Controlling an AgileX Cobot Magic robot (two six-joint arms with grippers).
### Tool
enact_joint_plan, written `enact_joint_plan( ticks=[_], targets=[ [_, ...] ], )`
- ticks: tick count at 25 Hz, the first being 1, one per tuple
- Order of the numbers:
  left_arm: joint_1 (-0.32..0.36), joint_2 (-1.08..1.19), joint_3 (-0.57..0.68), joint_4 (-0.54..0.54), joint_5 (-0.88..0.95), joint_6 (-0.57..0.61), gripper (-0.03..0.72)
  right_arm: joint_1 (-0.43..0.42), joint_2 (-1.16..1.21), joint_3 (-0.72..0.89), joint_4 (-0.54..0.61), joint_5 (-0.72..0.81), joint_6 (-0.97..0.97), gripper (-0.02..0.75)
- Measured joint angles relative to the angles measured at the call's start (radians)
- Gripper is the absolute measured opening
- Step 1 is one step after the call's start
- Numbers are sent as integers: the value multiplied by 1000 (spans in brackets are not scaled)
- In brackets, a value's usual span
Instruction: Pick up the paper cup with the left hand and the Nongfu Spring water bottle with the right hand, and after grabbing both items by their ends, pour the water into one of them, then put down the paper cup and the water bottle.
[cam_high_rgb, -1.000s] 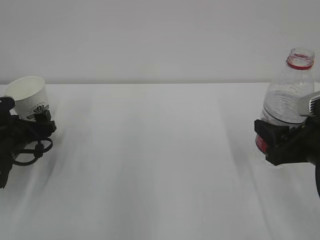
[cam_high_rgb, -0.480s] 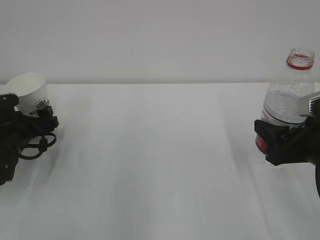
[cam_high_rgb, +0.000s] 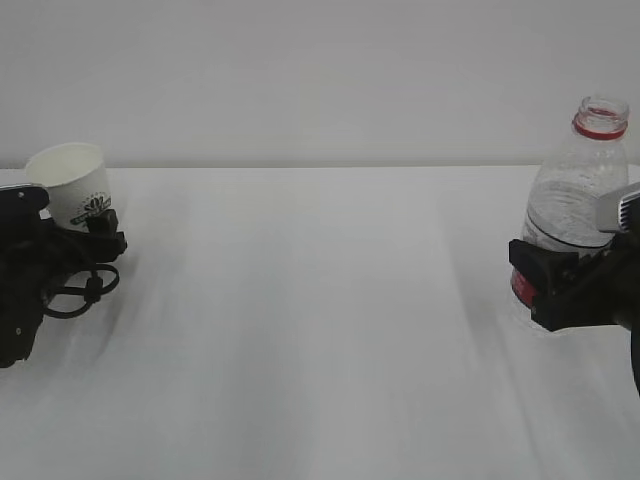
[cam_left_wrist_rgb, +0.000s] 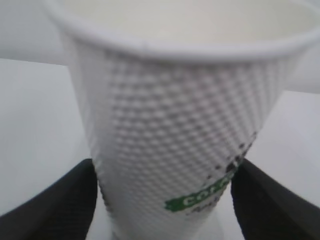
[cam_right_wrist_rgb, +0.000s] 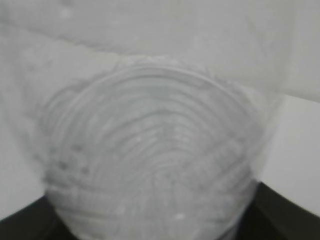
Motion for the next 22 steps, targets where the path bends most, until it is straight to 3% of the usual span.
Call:
enact_joint_plan(
  ticks=[9, 22],
  targets=[
    [0, 0, 0, 17, 0, -41, 683, 0, 0, 0, 0, 0, 0, 496],
    [0, 0, -23, 17, 0, -42, 690, 0, 0, 0, 0, 0, 0, 496]
  ],
)
